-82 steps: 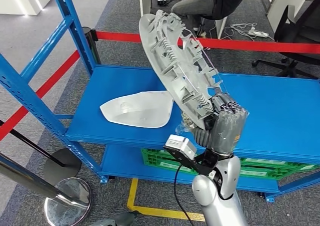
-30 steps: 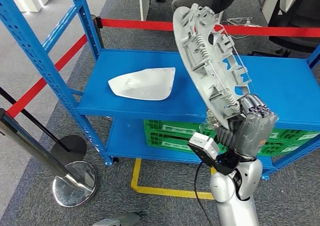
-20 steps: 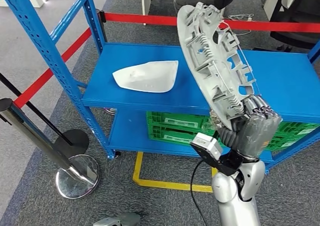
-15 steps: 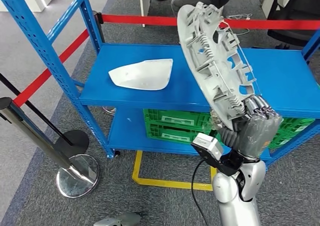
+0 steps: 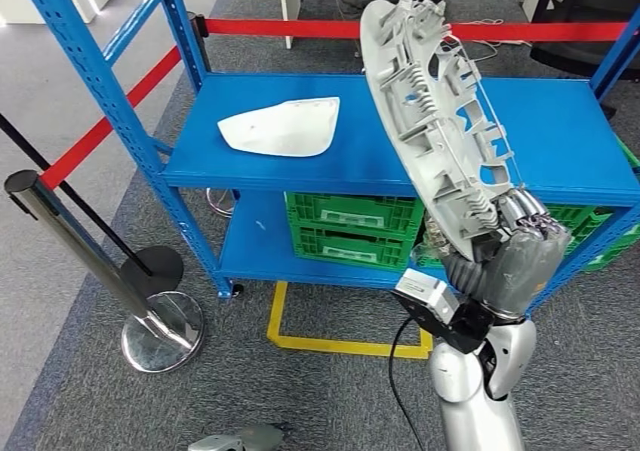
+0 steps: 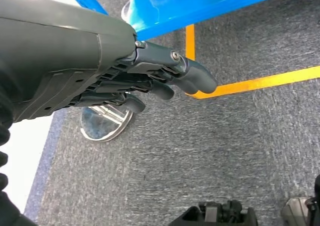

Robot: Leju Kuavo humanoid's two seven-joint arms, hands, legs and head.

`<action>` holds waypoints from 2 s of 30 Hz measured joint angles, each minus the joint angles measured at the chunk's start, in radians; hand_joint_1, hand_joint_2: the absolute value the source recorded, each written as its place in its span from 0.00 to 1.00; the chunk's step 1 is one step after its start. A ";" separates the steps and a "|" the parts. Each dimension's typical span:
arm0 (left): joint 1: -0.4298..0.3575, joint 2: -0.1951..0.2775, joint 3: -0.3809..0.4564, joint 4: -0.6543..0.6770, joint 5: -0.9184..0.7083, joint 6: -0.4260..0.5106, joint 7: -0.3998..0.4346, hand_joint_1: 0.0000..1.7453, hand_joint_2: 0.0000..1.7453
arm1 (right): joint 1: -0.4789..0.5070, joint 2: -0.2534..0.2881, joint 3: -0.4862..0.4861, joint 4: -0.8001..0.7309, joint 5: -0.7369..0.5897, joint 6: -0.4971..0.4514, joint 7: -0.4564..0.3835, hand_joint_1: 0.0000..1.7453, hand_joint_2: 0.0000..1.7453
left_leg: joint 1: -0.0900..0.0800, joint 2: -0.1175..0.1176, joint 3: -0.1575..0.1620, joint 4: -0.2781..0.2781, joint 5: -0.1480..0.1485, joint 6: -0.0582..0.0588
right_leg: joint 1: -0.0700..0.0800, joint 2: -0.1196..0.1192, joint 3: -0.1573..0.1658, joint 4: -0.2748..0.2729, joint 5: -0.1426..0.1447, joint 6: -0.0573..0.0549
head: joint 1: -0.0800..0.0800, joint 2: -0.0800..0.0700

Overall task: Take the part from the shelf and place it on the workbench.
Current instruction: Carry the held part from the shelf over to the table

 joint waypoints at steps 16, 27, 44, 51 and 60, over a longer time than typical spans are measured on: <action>-0.005 0.000 -0.064 0.000 0.000 -0.038 -0.008 0.00 1.00 | 0.006 -0.001 -0.033 0.002 -0.013 0.000 -0.006 1.00 1.00 | 0.040 0.005 -0.172 0.077 0.078 -0.067 | -0.040 0.006 0.102 0.025 -0.123 0.031 | 0.010 0.000; -0.006 0.002 -0.075 0.000 0.013 -0.039 -0.008 0.00 1.00 | 0.011 -0.002 -0.061 0.000 -0.019 0.000 -0.013 1.00 1.00 | 0.007 -0.001 -0.040 0.080 -0.020 -0.001 | -0.008 0.005 0.020 0.027 -0.053 0.001 | 0.008 0.000; -0.006 -0.001 -0.104 0.000 0.000 -0.049 -0.019 0.00 1.00 | 0.009 -0.004 -0.070 0.035 -0.067 0.000 -0.027 1.00 1.00 | 0.010 0.009 -0.092 0.061 0.031 -0.025 | -0.024 -0.003 0.065 0.027 -0.092 0.034 | 0.011 0.000; -0.006 -0.001 -0.109 0.000 0.000 -0.050 -0.019 0.00 1.00 | 0.009 -0.004 -0.077 0.041 -0.067 0.000 -0.027 1.00 1.00 | 0.029 0.005 -0.200 0.312 -0.113 -0.064 | -0.031 0.001 0.050 0.026 -0.077 0.005 | 0.003 0.000; -0.009 -0.001 -0.130 0.000 0.000 -0.067 -0.023 0.00 1.00 | 0.011 -0.004 -0.091 0.043 -0.078 0.000 -0.051 1.00 1.00 | 0.035 -0.014 -0.090 0.073 0.014 -0.041 | -0.028 0.016 0.026 0.029 -0.060 0.033 | 0.004 0.000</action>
